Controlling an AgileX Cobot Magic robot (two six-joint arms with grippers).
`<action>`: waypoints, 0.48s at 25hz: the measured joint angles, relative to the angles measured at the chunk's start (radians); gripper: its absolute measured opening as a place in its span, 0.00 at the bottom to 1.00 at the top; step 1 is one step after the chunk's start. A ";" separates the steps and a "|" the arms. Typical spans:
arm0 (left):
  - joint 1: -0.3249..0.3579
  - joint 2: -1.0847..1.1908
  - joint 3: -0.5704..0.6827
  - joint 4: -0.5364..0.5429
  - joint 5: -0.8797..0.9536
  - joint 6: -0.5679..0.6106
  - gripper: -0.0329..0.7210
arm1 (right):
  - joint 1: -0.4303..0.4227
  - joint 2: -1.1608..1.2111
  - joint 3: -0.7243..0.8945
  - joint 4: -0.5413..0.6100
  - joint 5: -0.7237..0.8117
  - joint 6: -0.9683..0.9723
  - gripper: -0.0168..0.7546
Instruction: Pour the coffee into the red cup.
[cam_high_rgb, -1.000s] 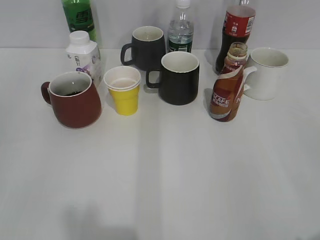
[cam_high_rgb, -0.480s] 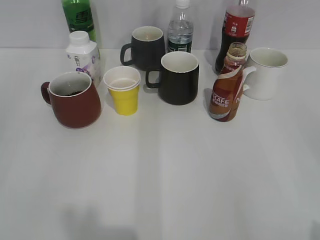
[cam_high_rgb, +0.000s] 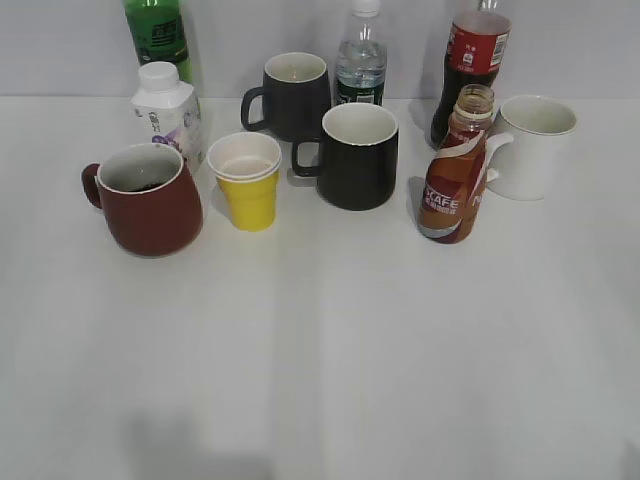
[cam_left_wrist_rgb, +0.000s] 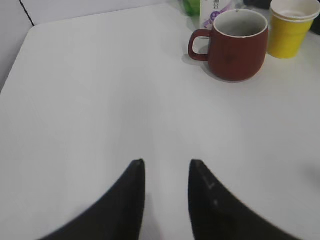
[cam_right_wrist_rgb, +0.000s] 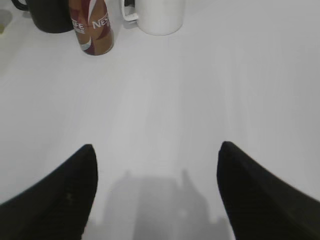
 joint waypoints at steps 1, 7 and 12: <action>0.000 0.000 0.000 0.000 0.000 0.000 0.36 | 0.001 0.000 0.000 0.000 -0.001 0.000 0.74; 0.000 0.000 0.000 0.000 0.000 0.000 0.36 | 0.002 0.000 0.000 0.000 -0.001 0.000 0.74; 0.000 0.000 0.000 0.000 0.000 0.000 0.36 | 0.002 0.000 0.000 0.000 -0.001 0.000 0.74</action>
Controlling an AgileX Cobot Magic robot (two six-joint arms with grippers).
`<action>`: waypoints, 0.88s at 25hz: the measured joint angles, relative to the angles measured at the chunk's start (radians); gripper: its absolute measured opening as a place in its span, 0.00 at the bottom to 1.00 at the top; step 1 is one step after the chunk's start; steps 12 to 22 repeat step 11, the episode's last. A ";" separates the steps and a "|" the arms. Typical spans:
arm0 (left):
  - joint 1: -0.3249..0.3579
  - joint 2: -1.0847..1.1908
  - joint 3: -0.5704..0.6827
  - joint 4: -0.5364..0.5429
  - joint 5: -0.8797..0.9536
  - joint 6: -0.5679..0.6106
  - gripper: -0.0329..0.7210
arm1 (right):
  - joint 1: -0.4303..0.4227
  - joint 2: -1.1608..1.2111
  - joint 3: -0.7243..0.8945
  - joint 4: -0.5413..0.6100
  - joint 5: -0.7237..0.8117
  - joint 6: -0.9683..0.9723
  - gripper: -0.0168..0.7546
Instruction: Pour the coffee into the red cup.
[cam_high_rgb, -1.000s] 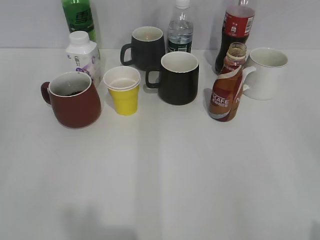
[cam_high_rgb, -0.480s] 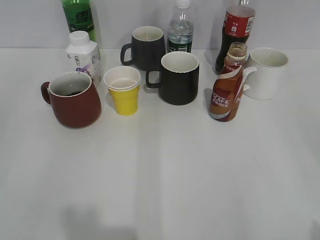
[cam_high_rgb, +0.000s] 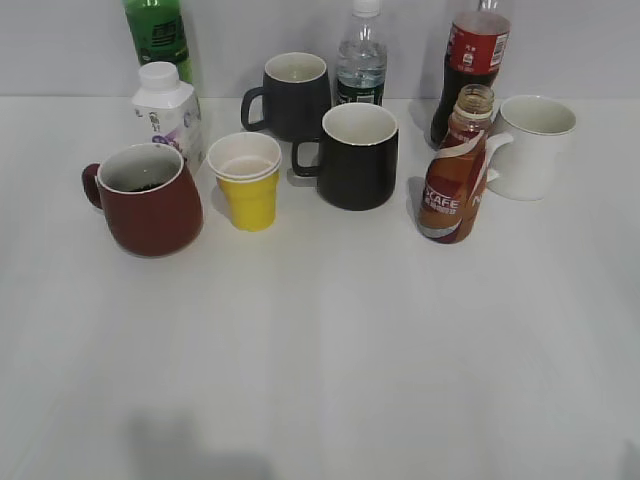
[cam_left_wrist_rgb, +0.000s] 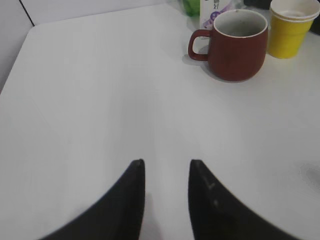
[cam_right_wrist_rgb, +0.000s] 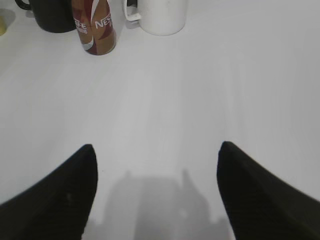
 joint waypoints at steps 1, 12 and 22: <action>0.000 0.000 0.000 0.000 0.000 0.000 0.36 | 0.000 0.000 0.000 0.000 0.000 0.000 0.74; 0.000 0.000 0.000 0.000 0.000 0.001 0.36 | 0.000 0.000 0.000 0.000 0.000 0.000 0.74; 0.000 0.000 0.000 0.000 0.000 0.001 0.36 | 0.000 0.000 0.000 0.000 0.000 0.000 0.74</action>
